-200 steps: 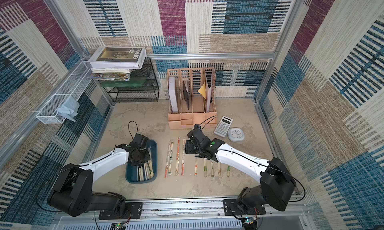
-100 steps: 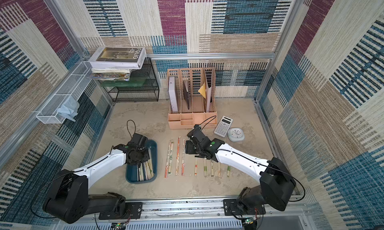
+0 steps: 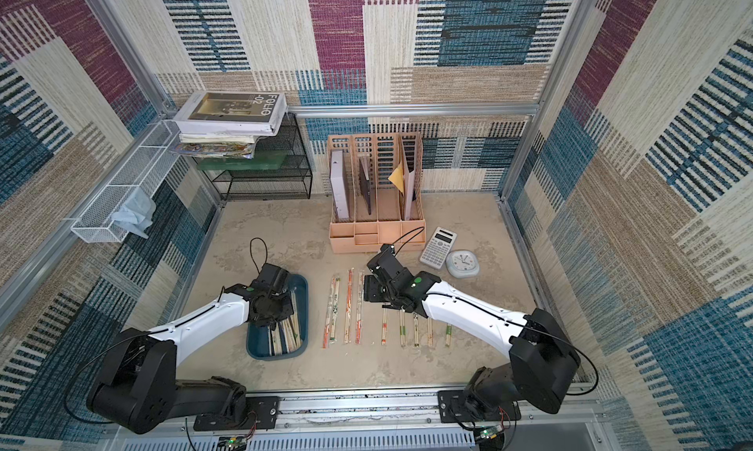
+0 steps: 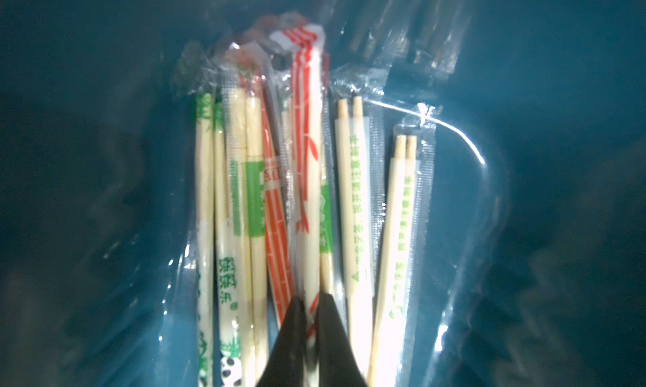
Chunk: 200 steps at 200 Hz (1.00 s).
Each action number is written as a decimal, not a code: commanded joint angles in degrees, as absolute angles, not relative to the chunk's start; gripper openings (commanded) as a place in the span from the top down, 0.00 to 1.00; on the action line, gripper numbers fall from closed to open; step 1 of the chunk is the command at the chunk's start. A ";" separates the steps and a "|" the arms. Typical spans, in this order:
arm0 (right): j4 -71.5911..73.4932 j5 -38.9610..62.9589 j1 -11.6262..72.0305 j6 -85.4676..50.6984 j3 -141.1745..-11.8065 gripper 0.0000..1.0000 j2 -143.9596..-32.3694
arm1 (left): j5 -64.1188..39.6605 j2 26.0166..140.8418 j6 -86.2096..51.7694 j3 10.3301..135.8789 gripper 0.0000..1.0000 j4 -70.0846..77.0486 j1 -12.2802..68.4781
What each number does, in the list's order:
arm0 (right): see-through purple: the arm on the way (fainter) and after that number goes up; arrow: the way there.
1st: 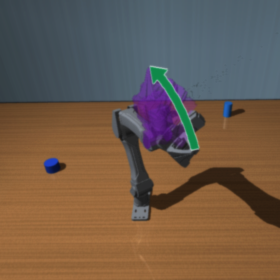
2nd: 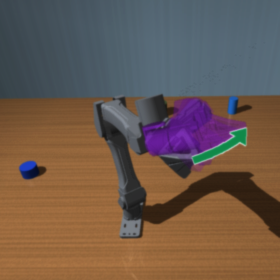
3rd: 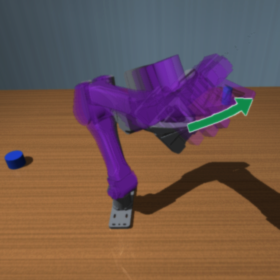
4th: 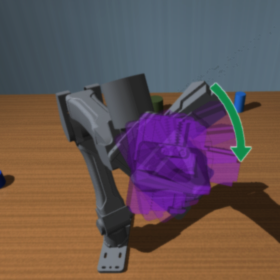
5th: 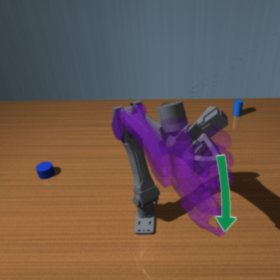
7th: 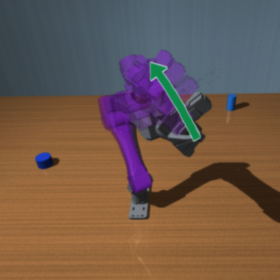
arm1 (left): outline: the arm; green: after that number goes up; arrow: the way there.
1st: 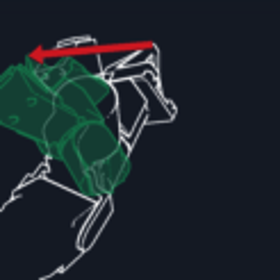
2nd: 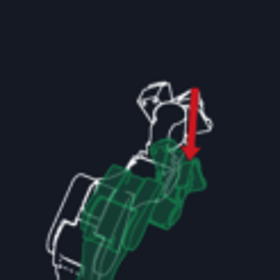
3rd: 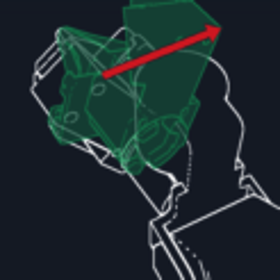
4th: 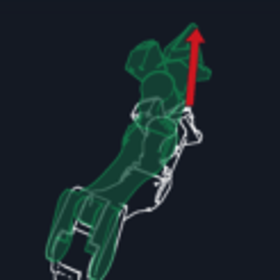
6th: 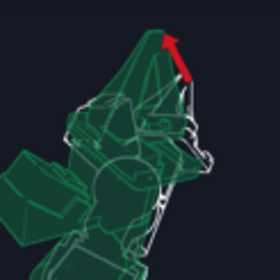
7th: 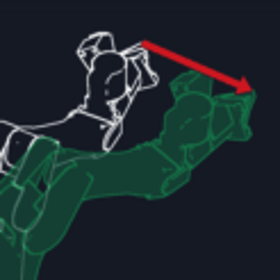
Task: Take the paired disposable chopsticks out of the storage box
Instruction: Pick up the paired disposable chopsticks from the storage box.
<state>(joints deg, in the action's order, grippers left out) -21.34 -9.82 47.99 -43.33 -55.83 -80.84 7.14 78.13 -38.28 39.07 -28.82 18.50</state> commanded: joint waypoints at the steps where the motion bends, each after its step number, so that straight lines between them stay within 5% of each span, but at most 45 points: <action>1: -21.43 -10.24 48.07 -43.18 -55.83 0.29 -80.94 | 7.43 78.29 -37.80 39.02 0.99 -29.66 18.32; 126: -19.07 -8.06 48.08 -42.36 -55.91 0.29 -80.96 | 0.74 67.01 -31.91 50.81 1.00 -38.41 19.22; 200: -18.76 -6.34 43.36 -42.37 -53.06 0.29 -78.98 | 4.07 76.33 -32.29 60.46 1.00 -37.61 32.08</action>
